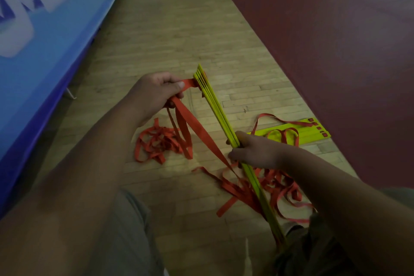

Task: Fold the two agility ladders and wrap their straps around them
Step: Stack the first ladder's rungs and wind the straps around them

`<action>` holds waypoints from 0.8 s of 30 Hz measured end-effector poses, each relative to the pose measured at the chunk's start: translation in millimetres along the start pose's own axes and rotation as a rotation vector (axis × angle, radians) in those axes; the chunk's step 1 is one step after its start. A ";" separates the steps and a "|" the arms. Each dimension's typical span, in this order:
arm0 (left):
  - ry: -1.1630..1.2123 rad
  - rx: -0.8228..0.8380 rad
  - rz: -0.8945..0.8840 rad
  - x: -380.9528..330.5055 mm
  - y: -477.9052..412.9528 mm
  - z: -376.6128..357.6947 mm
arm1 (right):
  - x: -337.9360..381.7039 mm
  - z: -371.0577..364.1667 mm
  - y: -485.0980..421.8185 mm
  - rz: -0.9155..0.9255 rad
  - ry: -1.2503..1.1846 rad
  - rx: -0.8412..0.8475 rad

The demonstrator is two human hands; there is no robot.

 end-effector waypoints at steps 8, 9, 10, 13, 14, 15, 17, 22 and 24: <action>0.039 -0.001 0.029 -0.8 -2.4 -1.7 | -2.4 -2.5 -1.6 0.054 -0.028 0.022; 0.044 0.001 0.032 -0.2 -3.1 -1.8 | -3.7 -3.0 -3.0 0.055 -0.028 -0.004; 0.053 0.004 0.034 0.3 -3.8 -1.9 | -4.5 -3.6 -4.6 0.054 -0.032 -0.030; 0.078 0.008 0.030 1.6 -5.0 -2.1 | -4.4 -5.2 -6.3 0.055 -0.045 -0.071; 0.082 0.010 0.026 1.4 -4.9 -1.9 | -4.7 -5.8 -6.7 0.056 -0.041 -0.075; 0.088 0.014 0.021 1.2 -4.6 -1.6 | -4.6 -6.1 -6.7 0.055 -0.038 -0.078; 0.092 0.029 0.001 0.7 -3.2 -0.2 | -3.6 -5.9 -6.1 0.053 -0.046 -0.076; -0.143 0.053 -0.088 0.0 -0.7 4.2 | -4.2 -2.5 -4.5 0.026 -0.115 -0.075; -0.190 0.048 -0.091 0.3 -0.3 6.4 | -5.4 1.0 -3.0 0.004 -0.197 -0.049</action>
Point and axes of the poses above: each hand's wrist, its own y-axis away from the middle knuckle, its own z-axis out of the back of the hand, x = y × z, the point moved 3 cm from there along -y, towards the middle knuckle, and after that the axes turned 14 degrees about -y, right-handed, at the moved point
